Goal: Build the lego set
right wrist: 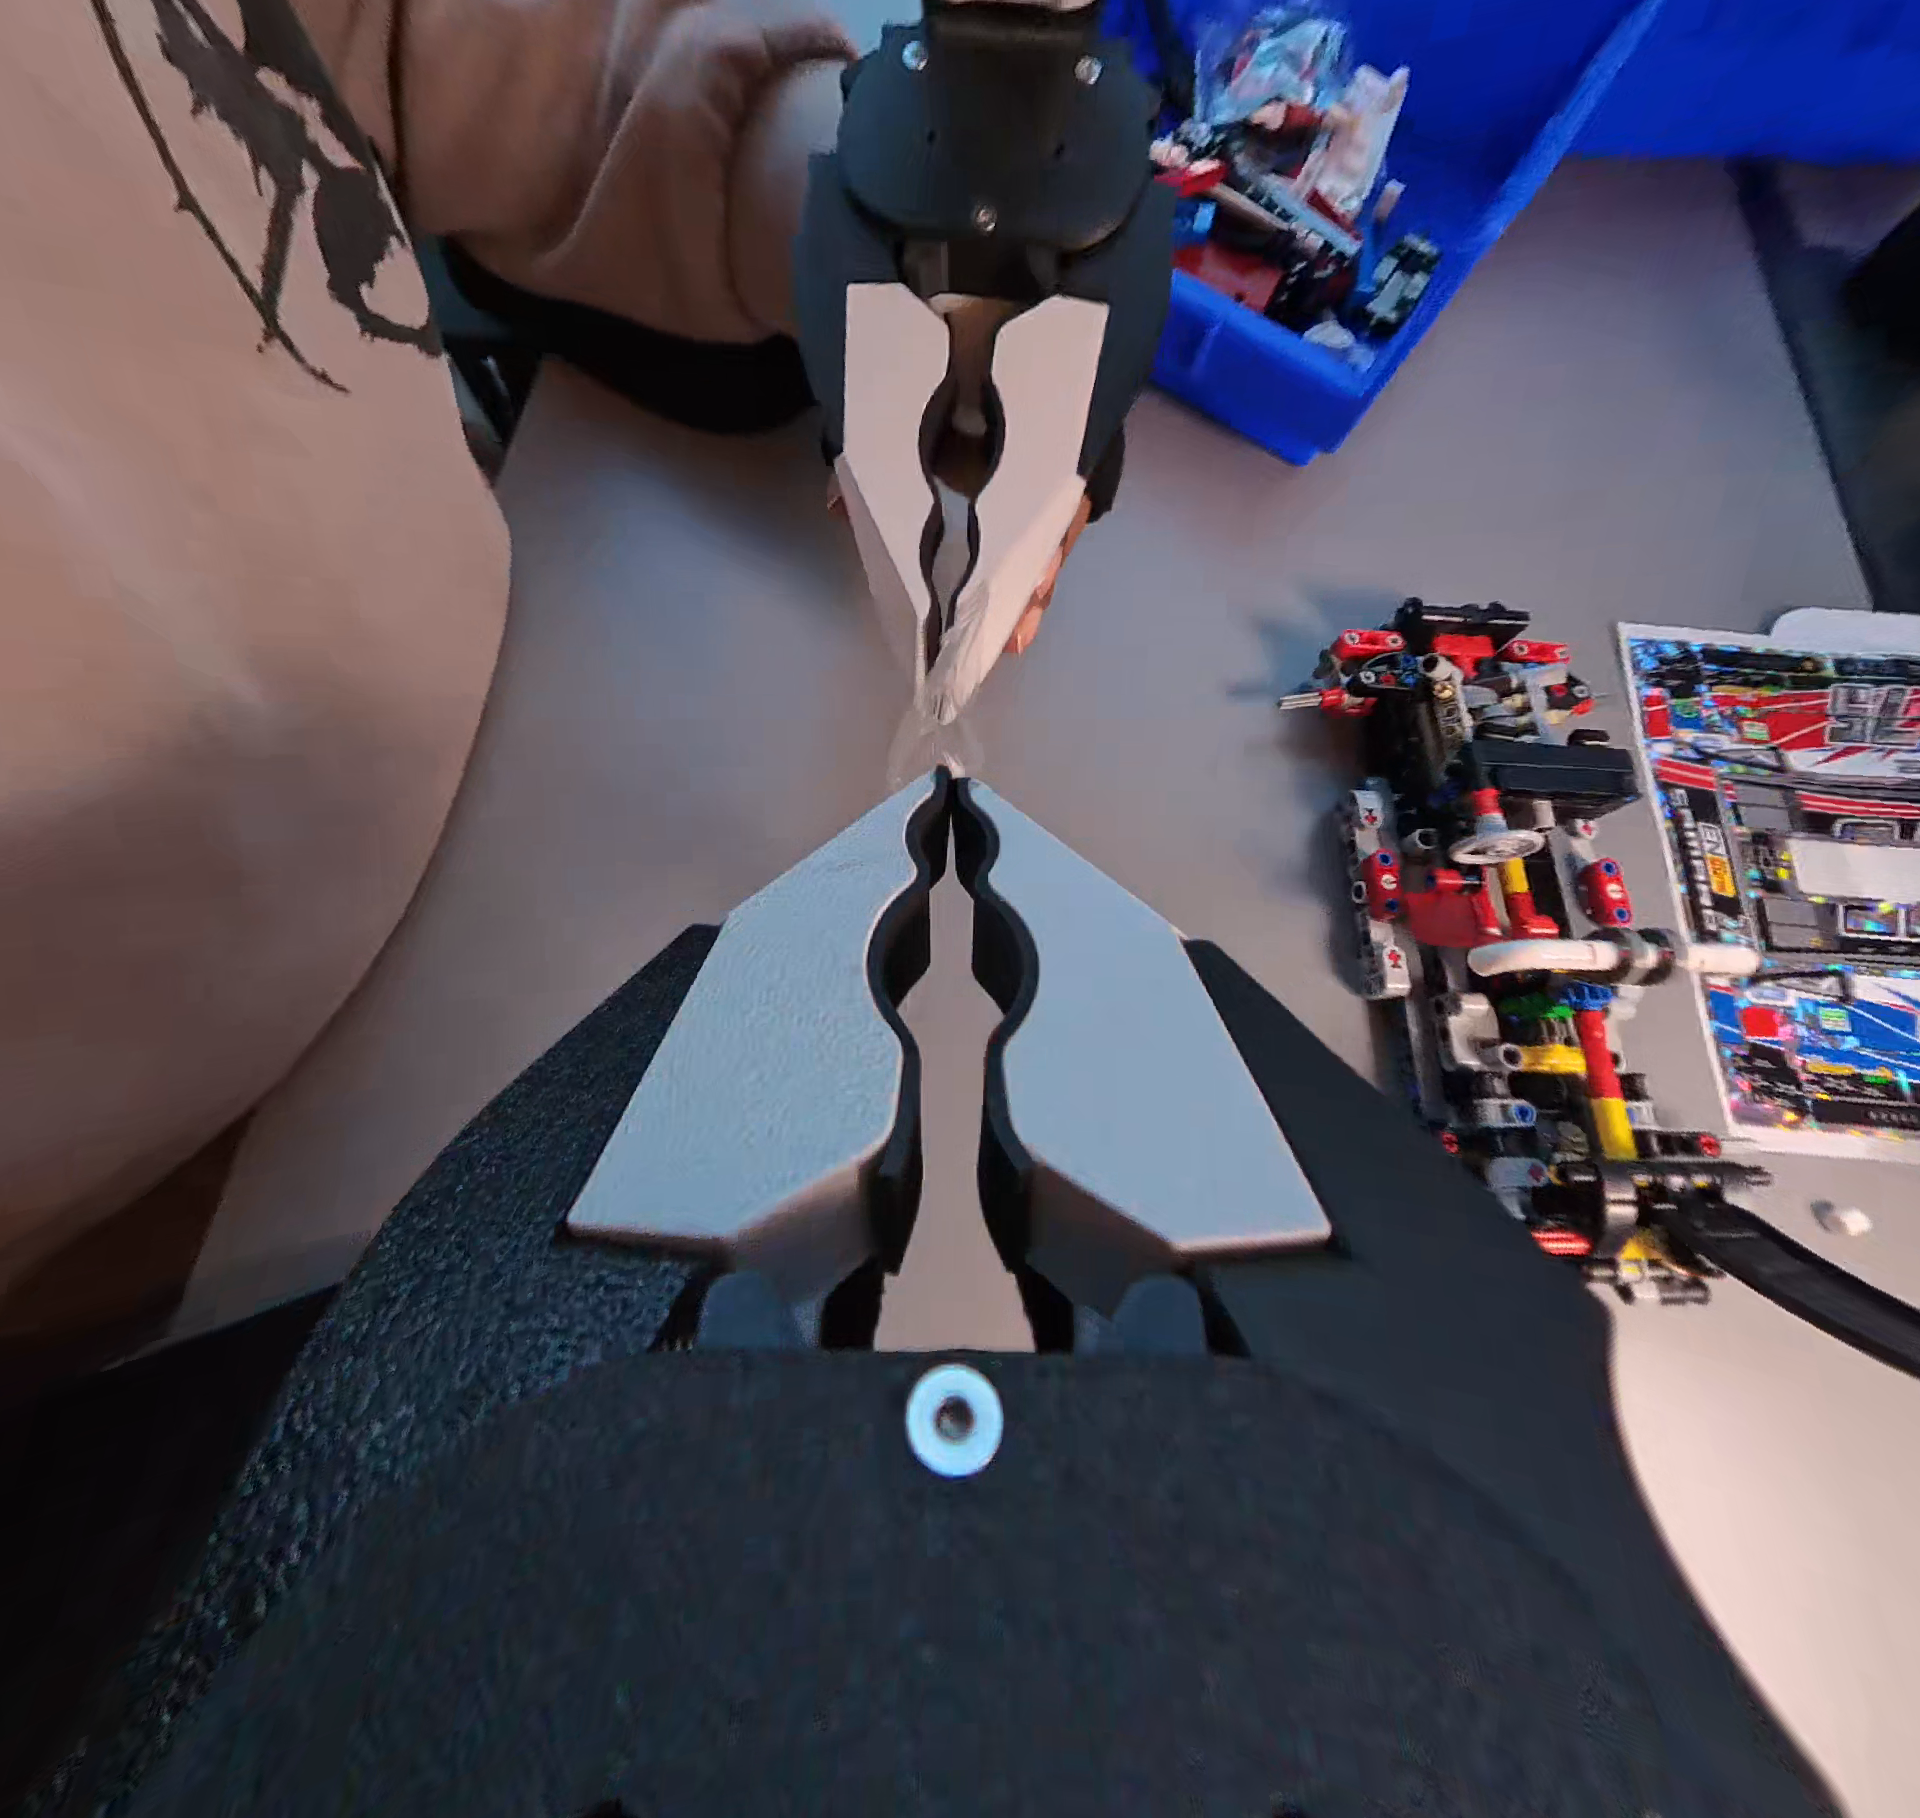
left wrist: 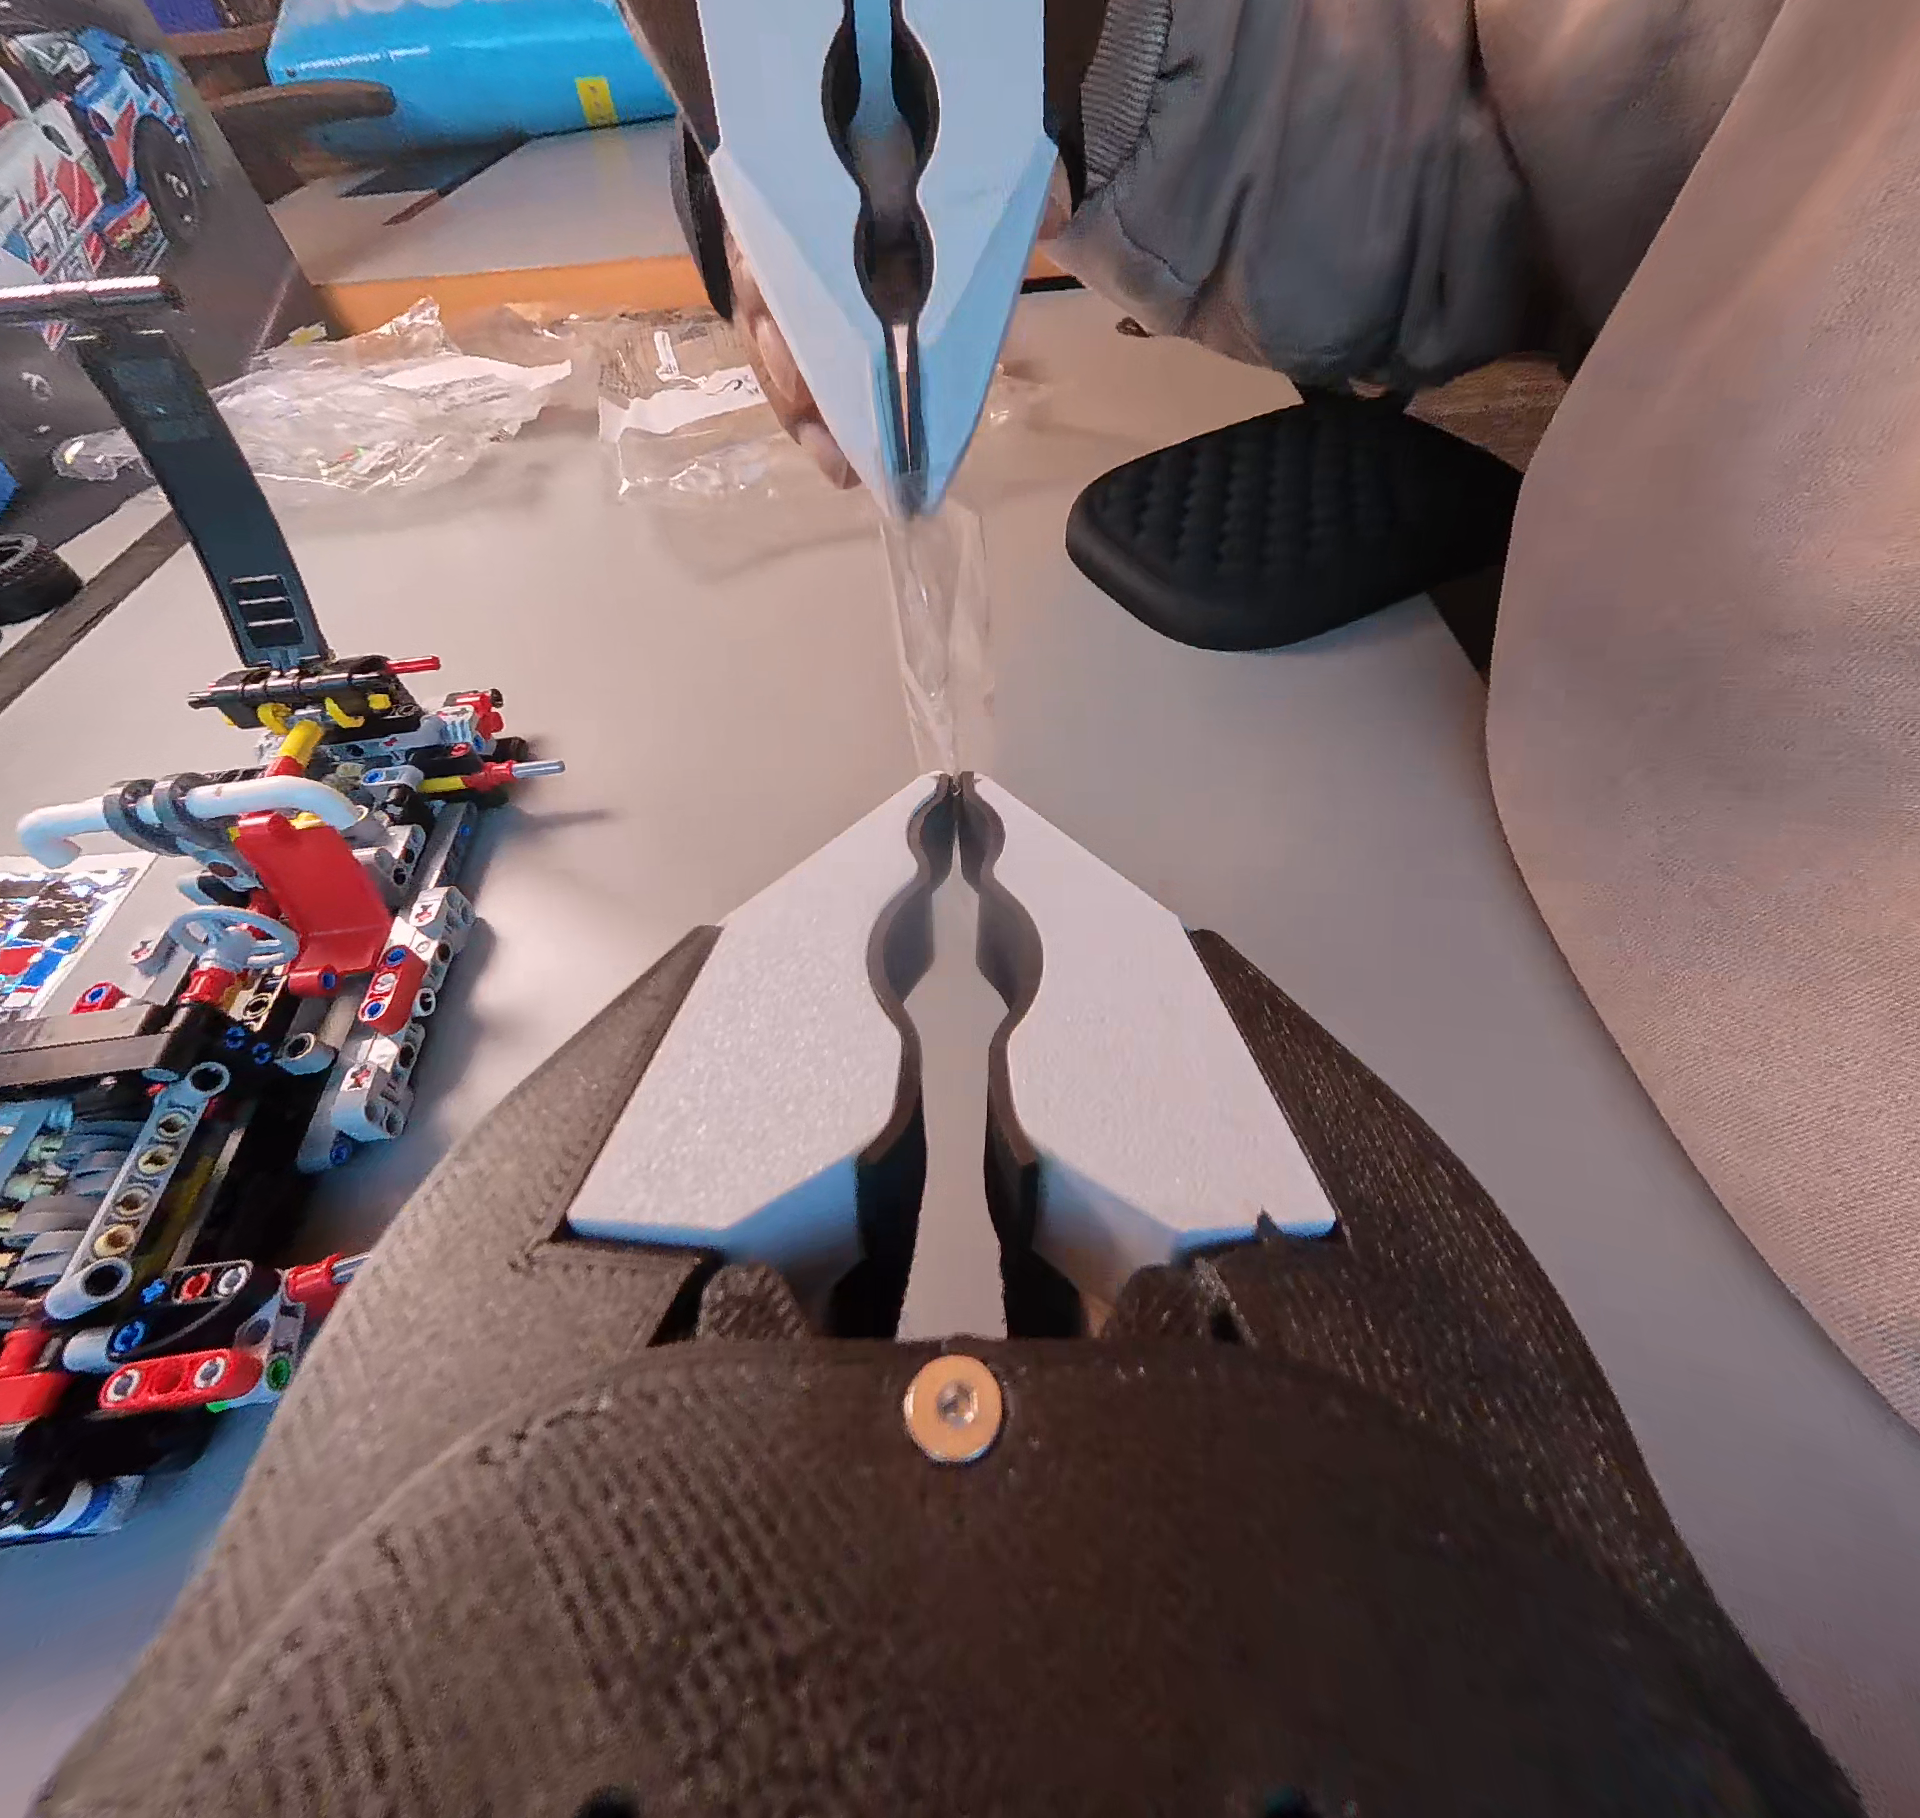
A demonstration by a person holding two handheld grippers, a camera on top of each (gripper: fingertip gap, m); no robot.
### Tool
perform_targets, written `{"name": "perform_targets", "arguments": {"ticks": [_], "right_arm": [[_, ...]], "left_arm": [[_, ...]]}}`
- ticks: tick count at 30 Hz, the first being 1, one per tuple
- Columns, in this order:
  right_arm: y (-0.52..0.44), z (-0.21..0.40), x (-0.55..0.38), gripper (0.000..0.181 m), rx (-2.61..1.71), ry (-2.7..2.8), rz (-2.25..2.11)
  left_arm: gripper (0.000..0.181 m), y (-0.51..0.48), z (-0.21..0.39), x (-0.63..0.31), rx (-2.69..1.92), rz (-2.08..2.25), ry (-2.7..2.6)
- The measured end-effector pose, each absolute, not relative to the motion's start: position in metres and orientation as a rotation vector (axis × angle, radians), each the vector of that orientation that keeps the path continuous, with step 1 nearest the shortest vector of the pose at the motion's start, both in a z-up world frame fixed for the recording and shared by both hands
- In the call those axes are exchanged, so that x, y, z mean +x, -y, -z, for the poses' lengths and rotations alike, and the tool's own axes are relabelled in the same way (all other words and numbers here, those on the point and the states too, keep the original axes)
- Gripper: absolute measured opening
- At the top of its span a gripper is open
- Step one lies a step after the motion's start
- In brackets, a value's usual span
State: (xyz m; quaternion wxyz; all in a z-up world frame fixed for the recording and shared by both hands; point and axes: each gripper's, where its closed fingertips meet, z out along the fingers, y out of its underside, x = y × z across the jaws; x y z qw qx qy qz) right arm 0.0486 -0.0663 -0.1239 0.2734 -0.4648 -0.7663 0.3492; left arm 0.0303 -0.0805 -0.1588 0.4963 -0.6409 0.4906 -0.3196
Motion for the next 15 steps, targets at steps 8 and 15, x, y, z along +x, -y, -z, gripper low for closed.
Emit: {"name": "perform_targets", "arguments": {"ticks": [8,15], "right_arm": [[0.07,0.154,0.044,0.022,-1.27,2.22,-0.78],[0.08,0.158,0.045,0.041,-1.265,2.271,-0.782]], "left_arm": [[0.0,0.083,0.162,0.034,-1.562,0.754,-1.212],[0.0,0.086,0.165,0.038,-1.561,0.744,-1.234]]}}
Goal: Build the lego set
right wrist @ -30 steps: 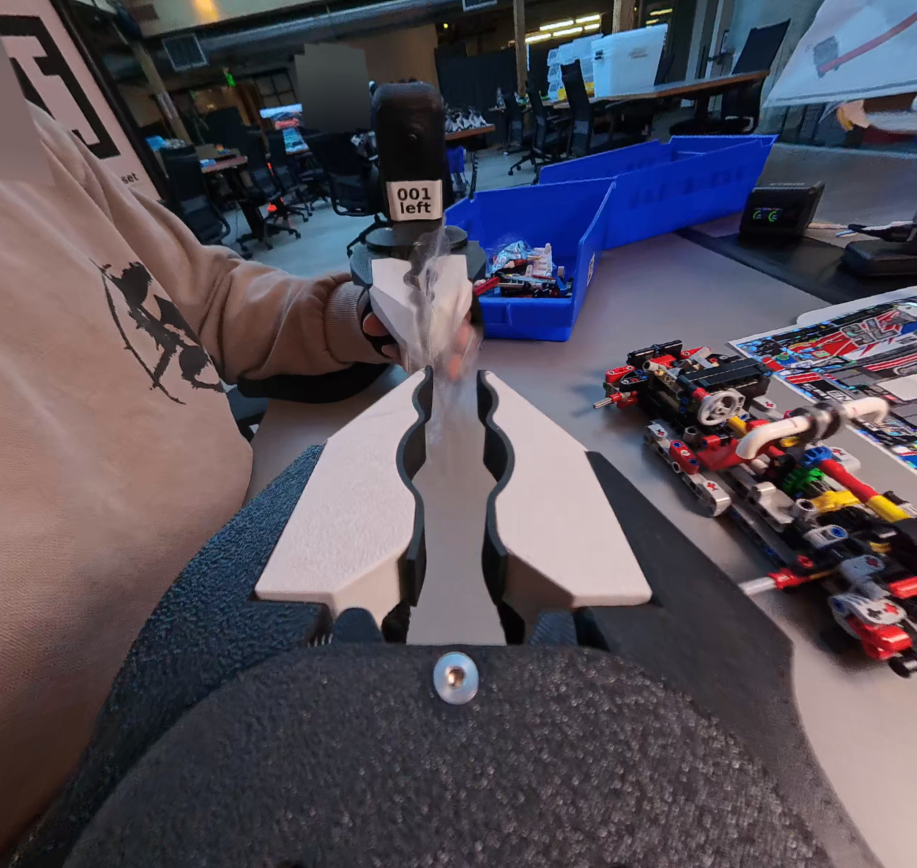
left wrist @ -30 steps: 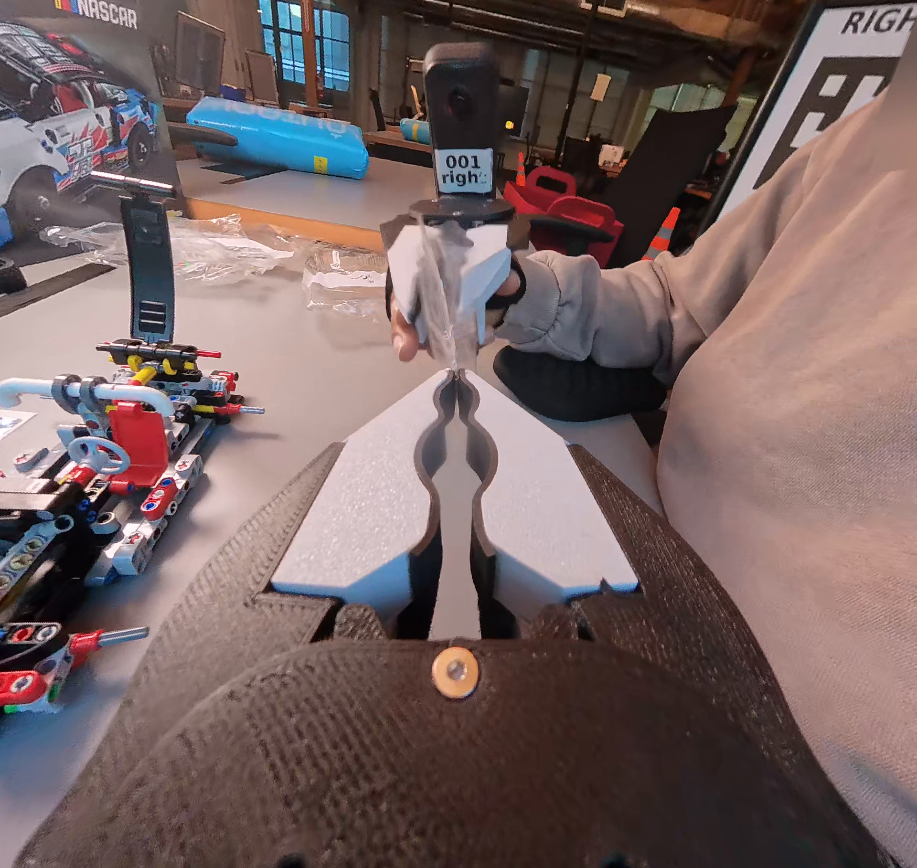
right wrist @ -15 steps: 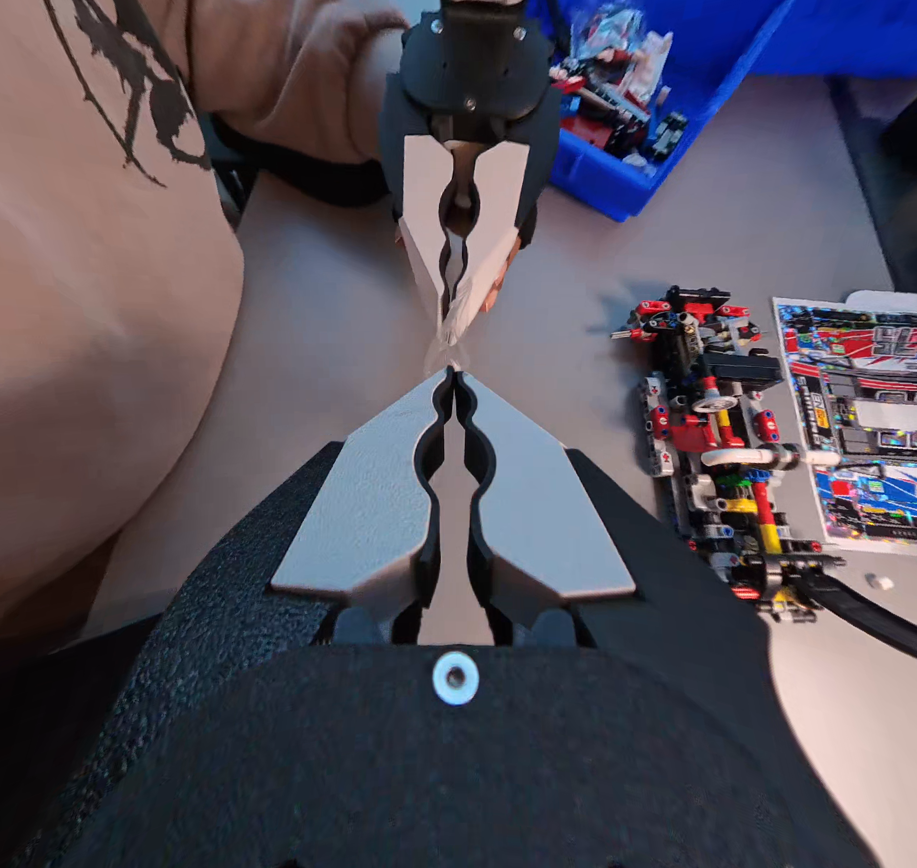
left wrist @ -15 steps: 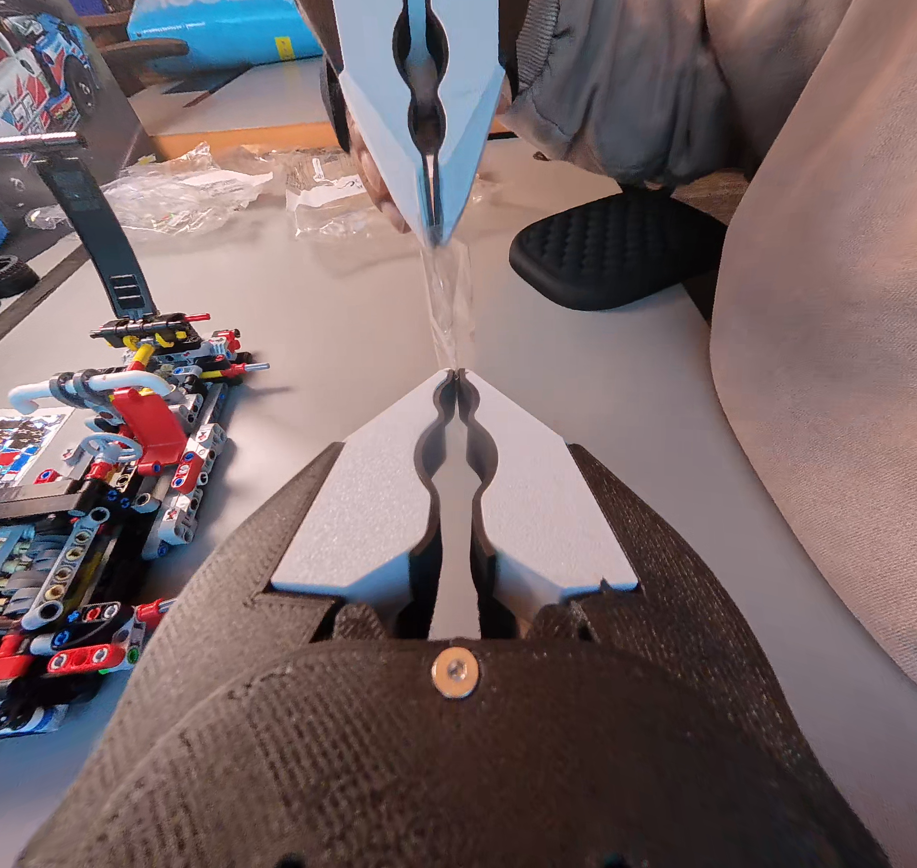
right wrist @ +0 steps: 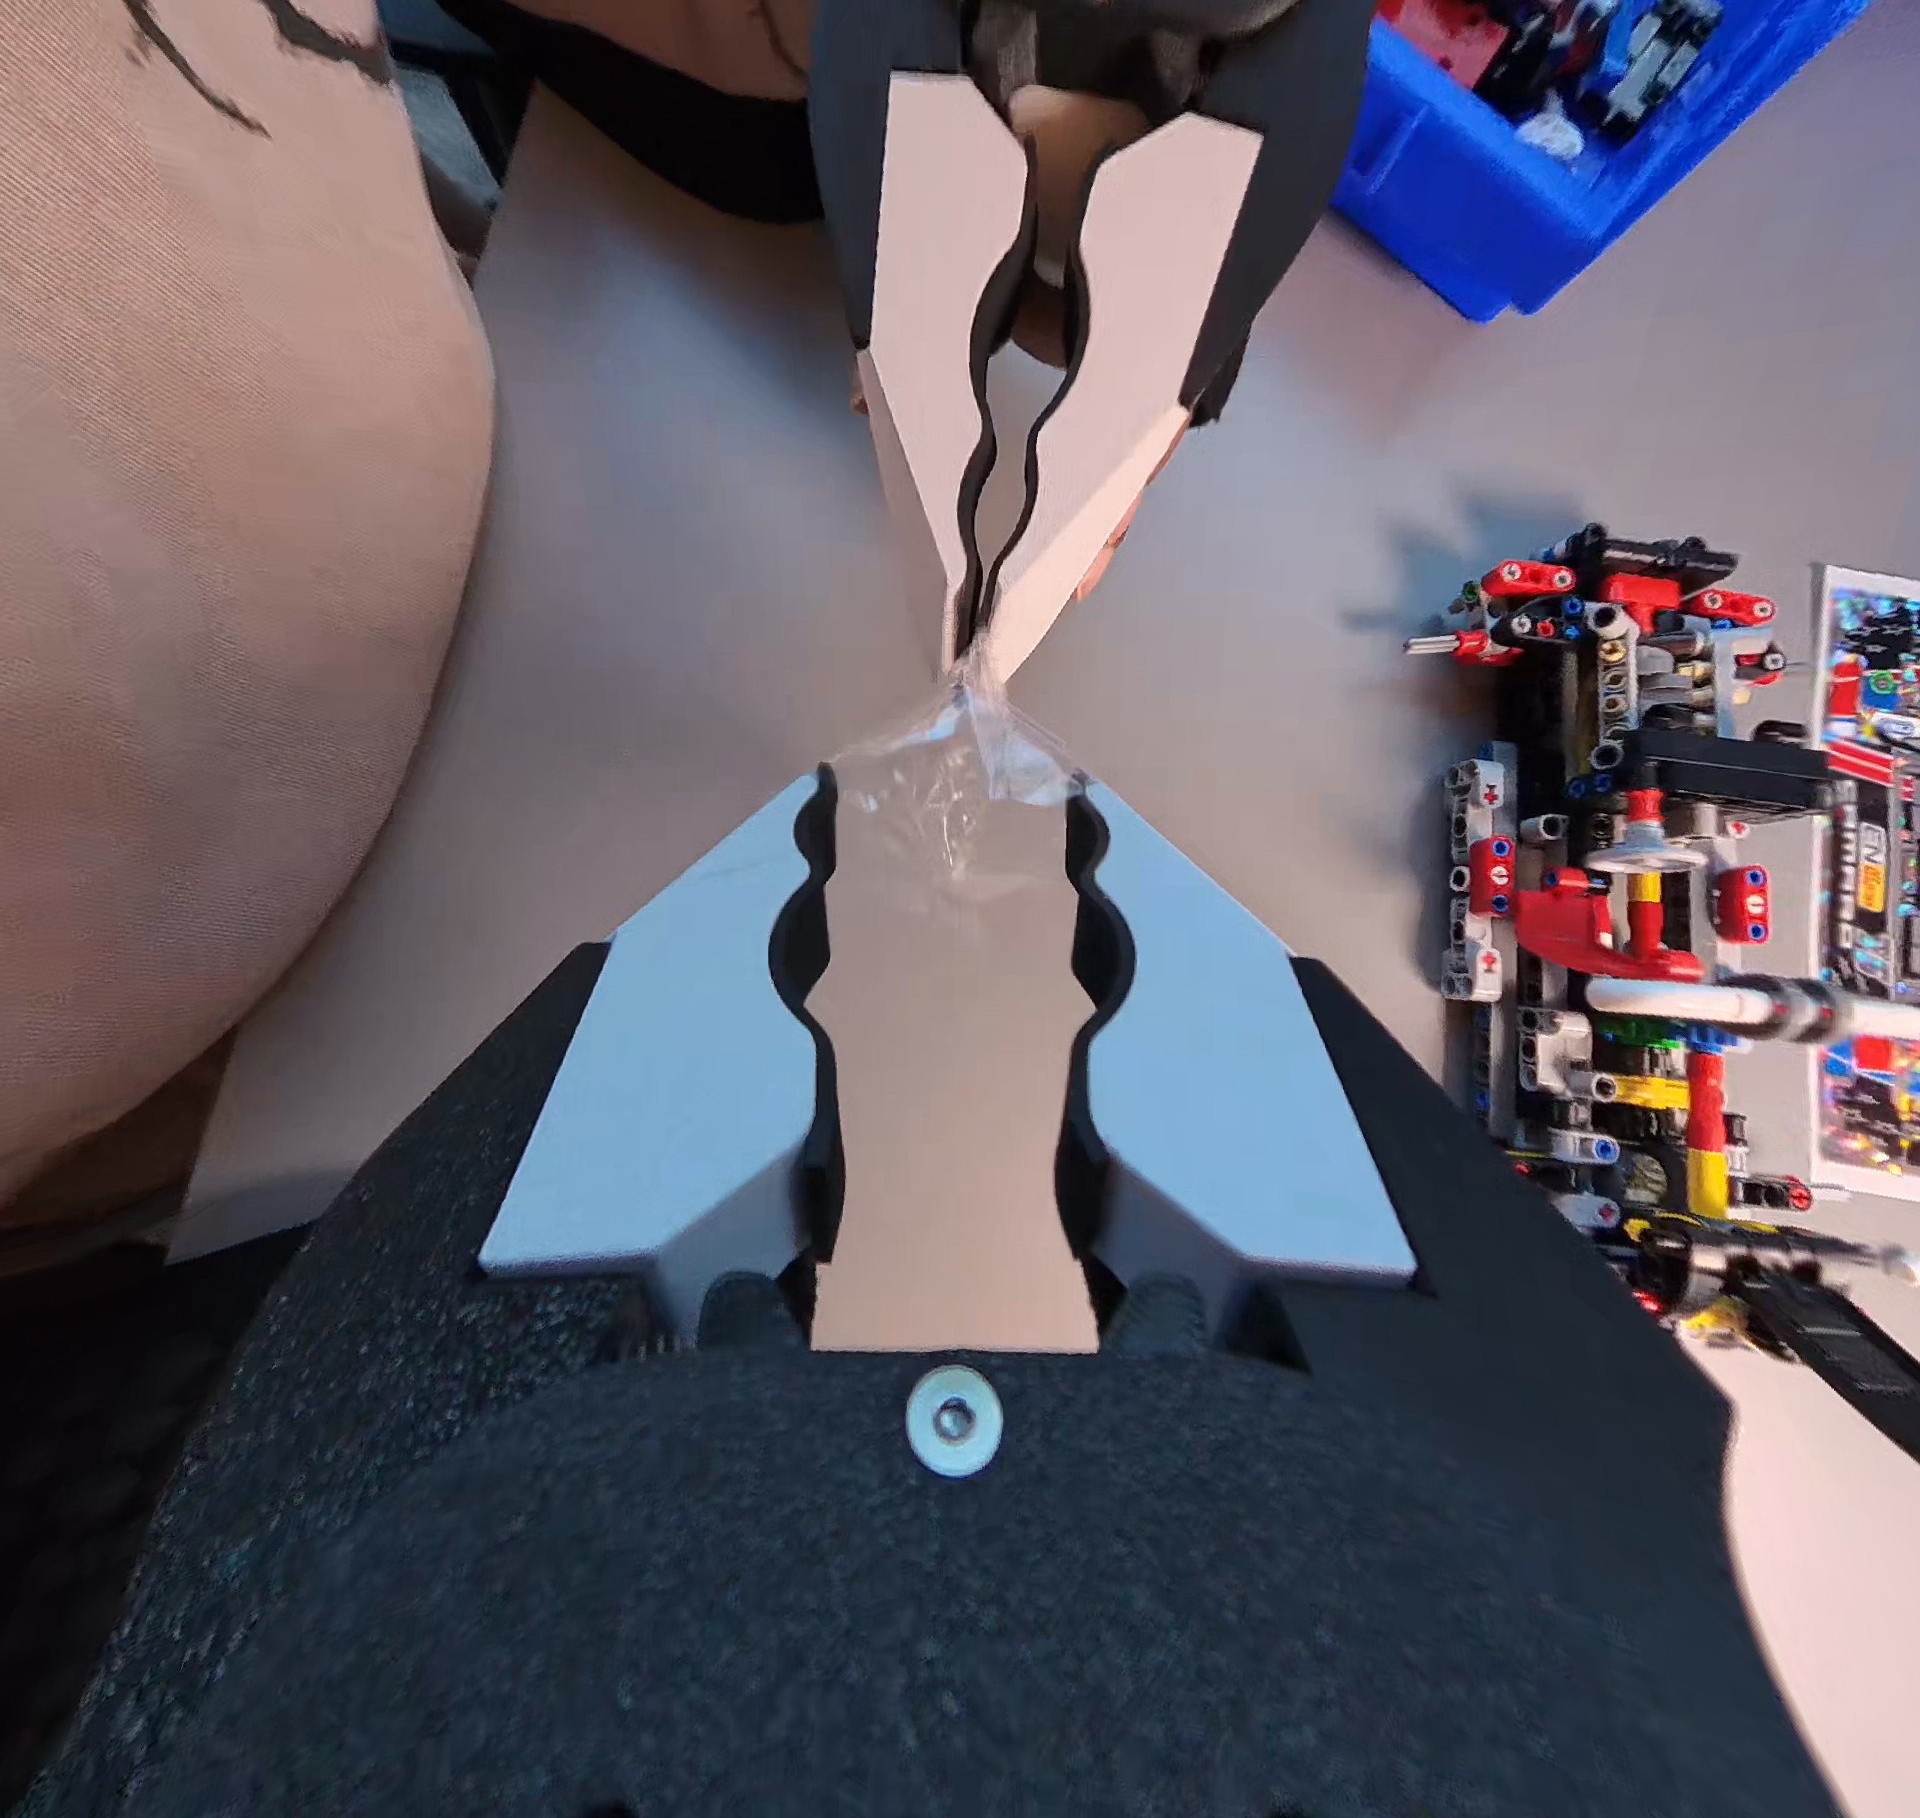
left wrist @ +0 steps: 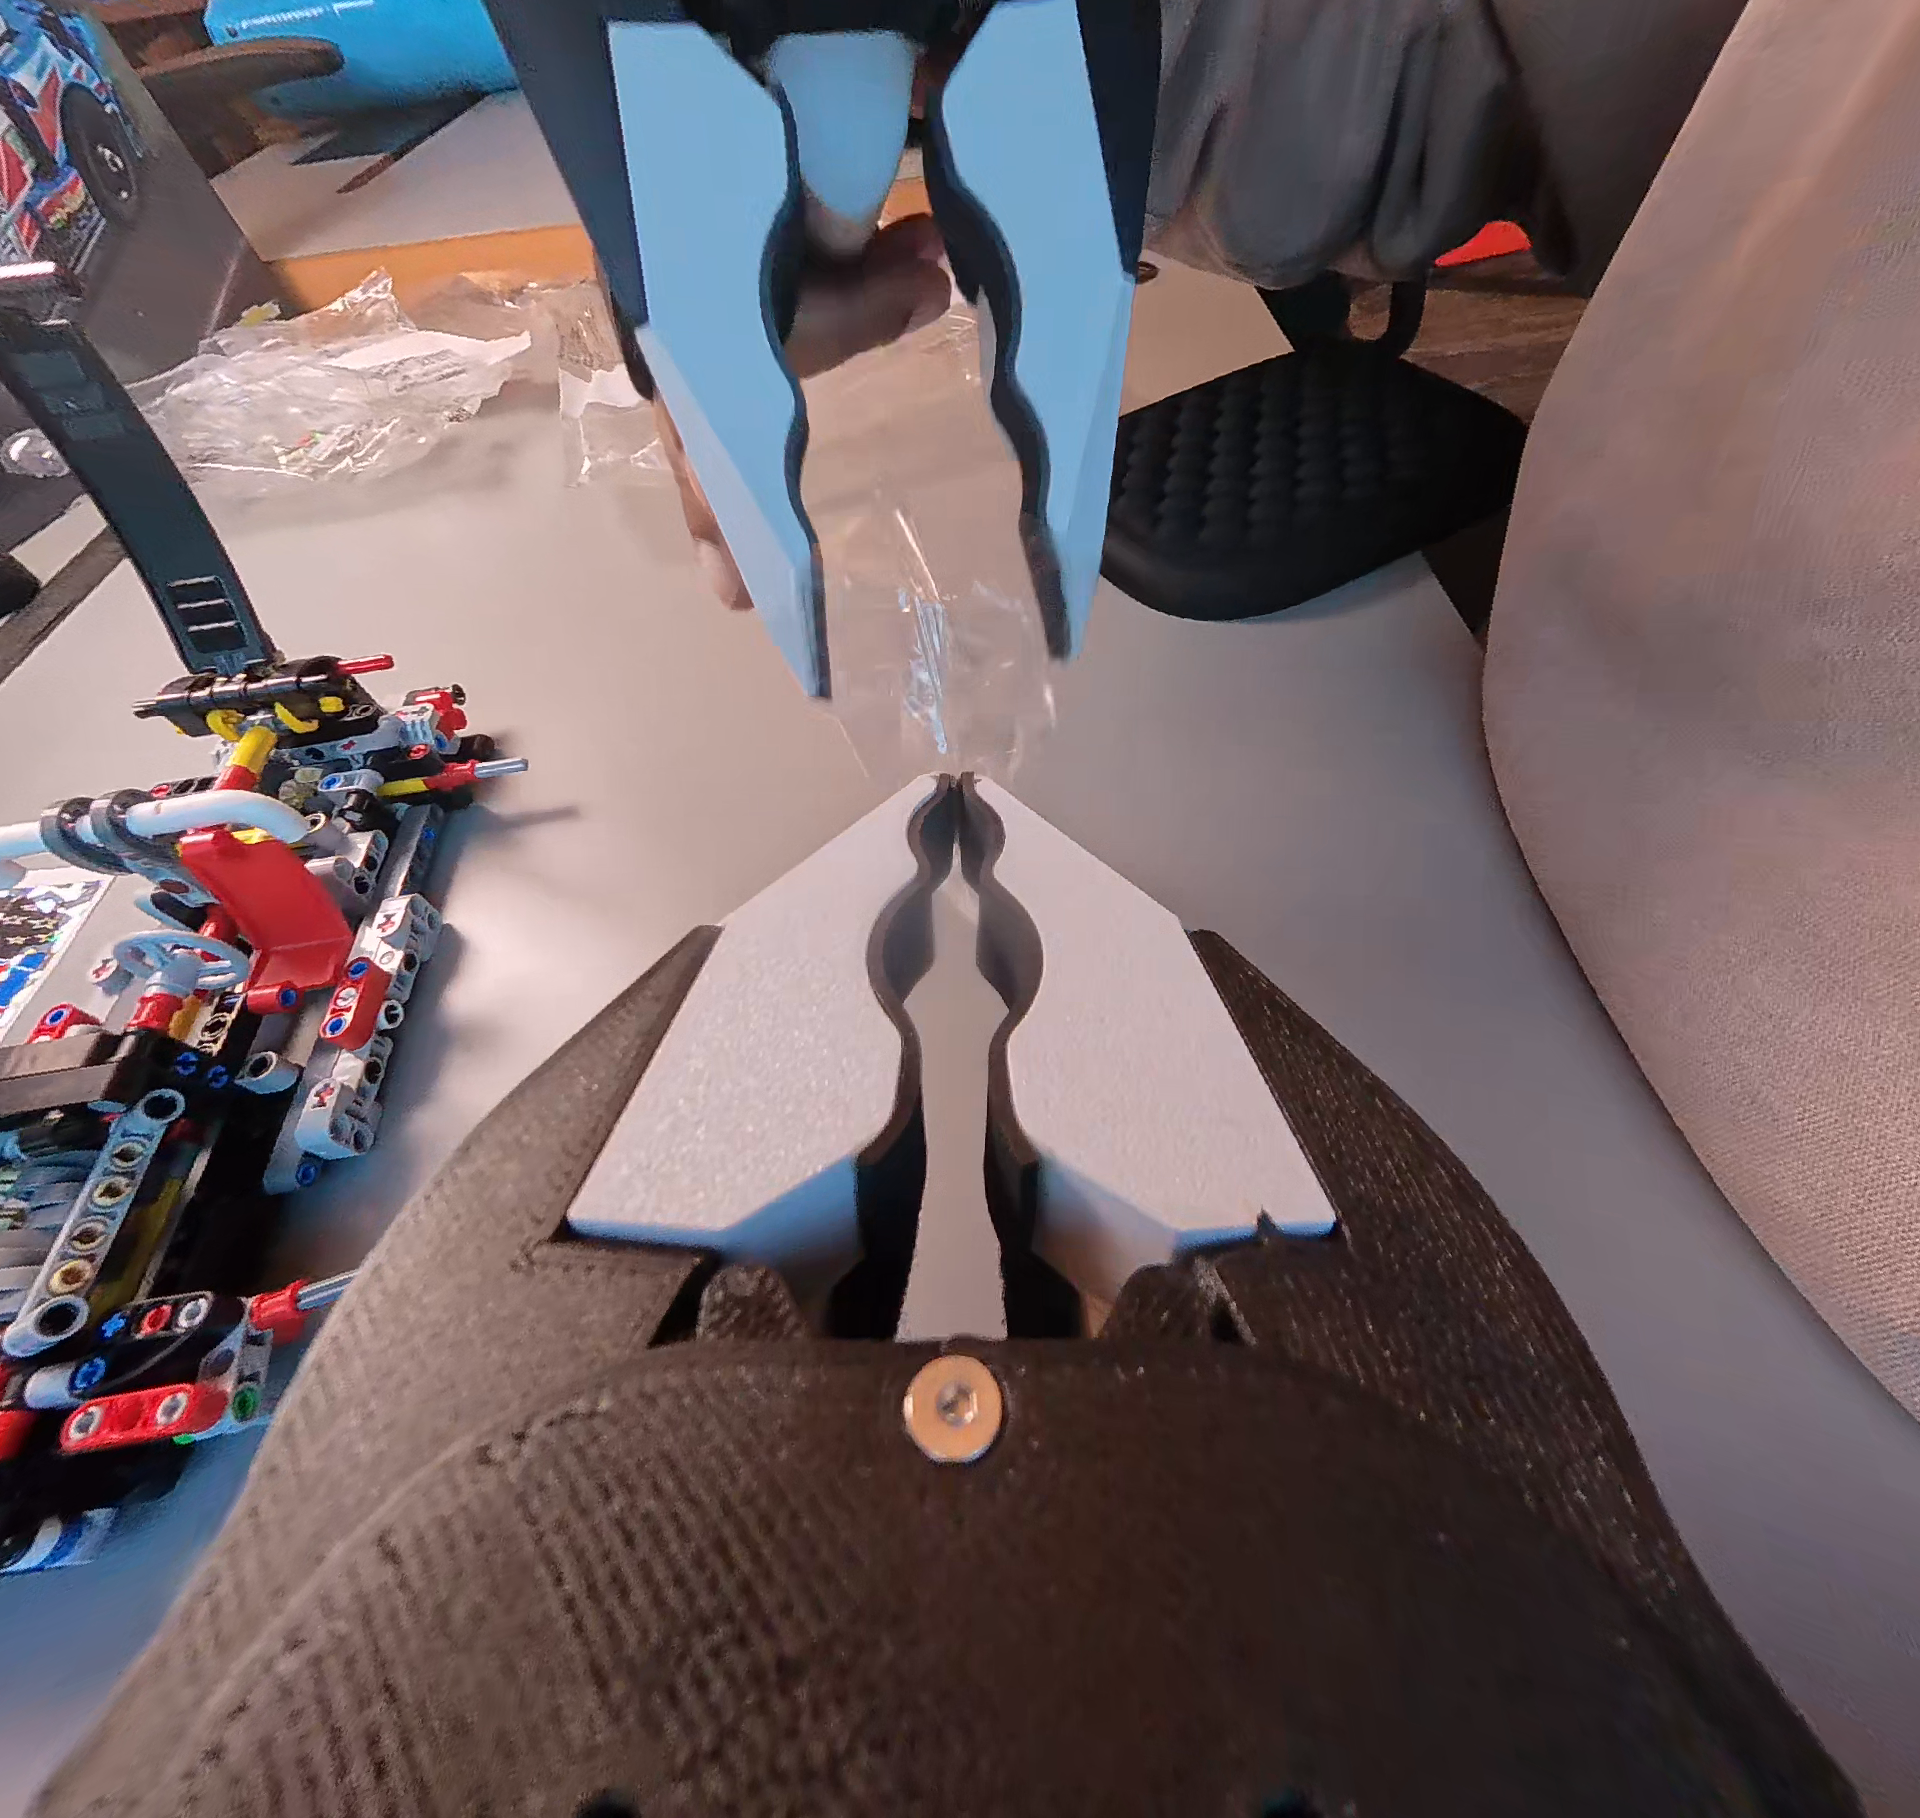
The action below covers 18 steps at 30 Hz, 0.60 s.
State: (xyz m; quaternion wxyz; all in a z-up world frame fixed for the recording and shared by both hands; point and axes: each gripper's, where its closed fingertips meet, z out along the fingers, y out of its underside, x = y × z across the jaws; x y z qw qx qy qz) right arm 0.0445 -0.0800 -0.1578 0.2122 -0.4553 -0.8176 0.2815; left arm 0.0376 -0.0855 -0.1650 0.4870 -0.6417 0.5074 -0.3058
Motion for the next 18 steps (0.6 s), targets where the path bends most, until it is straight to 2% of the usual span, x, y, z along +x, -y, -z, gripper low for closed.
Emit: {"name": "perform_targets", "arguments": {"ticks": [3,6,8,10,12,18], "right_arm": [[0.063,0.1,0.049,0.045,-1.22,2.07,-0.948],[-0.003,0.02,0.056,0.033,-1.198,1.693,-1.018],[-0.075,0.002,0.068,0.024,-1.266,1.524,-0.878],[-0.152,0.029,0.083,0.025,-1.42,1.483,-0.695],[-0.2,0.081,0.087,0.029,-1.601,1.525,-0.658],[-0.243,0.199,0.055,0.028,-1.731,1.766,-0.635]], "left_arm": [[0.0,0.077,0.156,0.031,-1.551,0.735,-1.164],[0.0,0.064,0.146,0.02,-1.538,0.742,-1.046],[0.0,0.059,0.14,0.016,-1.523,0.757,-0.988],[0.0,0.059,0.135,0.015,-1.502,0.777,-0.959],[0.0,0.06,0.132,0.016,-1.483,0.811,-0.942],[0.0,0.059,0.131,0.017,-1.474,0.879,-0.891]]}}
